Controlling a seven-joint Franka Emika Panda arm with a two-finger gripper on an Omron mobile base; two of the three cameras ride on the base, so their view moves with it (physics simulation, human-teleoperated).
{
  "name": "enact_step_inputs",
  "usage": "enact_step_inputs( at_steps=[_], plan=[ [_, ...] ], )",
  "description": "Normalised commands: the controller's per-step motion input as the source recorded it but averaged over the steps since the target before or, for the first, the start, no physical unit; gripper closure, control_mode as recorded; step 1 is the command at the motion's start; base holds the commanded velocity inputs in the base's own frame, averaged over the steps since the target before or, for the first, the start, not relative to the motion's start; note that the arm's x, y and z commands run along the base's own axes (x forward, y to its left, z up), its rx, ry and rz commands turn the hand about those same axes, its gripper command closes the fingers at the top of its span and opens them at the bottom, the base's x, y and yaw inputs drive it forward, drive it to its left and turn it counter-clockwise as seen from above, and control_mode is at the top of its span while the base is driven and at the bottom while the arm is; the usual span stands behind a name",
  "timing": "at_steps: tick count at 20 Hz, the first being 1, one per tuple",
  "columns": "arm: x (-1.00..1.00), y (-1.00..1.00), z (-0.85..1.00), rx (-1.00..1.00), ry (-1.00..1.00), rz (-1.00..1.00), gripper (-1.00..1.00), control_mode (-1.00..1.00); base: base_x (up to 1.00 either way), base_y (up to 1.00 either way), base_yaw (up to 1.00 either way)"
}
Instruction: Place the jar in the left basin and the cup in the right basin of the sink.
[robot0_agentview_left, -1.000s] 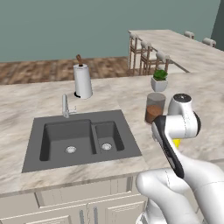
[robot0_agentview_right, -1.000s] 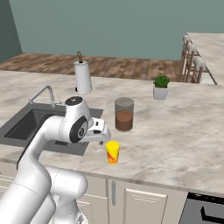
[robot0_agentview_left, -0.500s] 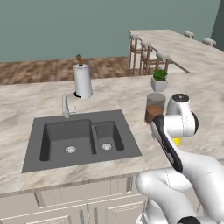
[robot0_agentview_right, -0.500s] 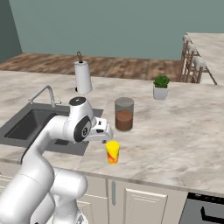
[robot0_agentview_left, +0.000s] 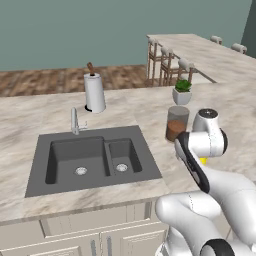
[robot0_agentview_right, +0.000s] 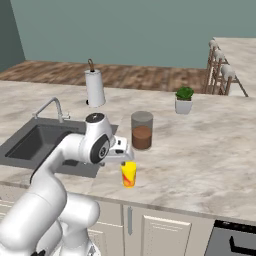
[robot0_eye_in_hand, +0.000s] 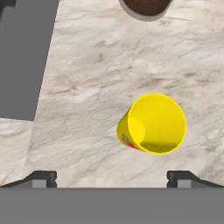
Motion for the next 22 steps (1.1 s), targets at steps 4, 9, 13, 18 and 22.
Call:
enact_step_inputs(
  at_steps=[4, 9, 13, 18, 22],
  plan=[
    [0.16, -0.04, -0.17, 0.0, 0.01, 0.0, -1.0, -1.0, 0.0, 0.0, 0.0],
    [0.24, -0.02, -0.18, 0.0, 0.02, 0.0, -1.0, -1.0, 0.0, 0.0, 0.0],
    [0.21, -0.03, -0.18, 0.0, 0.02, 0.0, -1.0, -1.0, 0.0, 0.0, 0.0],
    [0.16, -0.09, -0.16, 0.0, 0.0, 0.0, -1.0, -1.0, 0.0, 0.0, 0.0],
    [0.17, -0.12, -0.12, 0.0, 0.0, 0.0, -1.0, -1.0, 0.0, 0.0, 0.0]
  ],
)
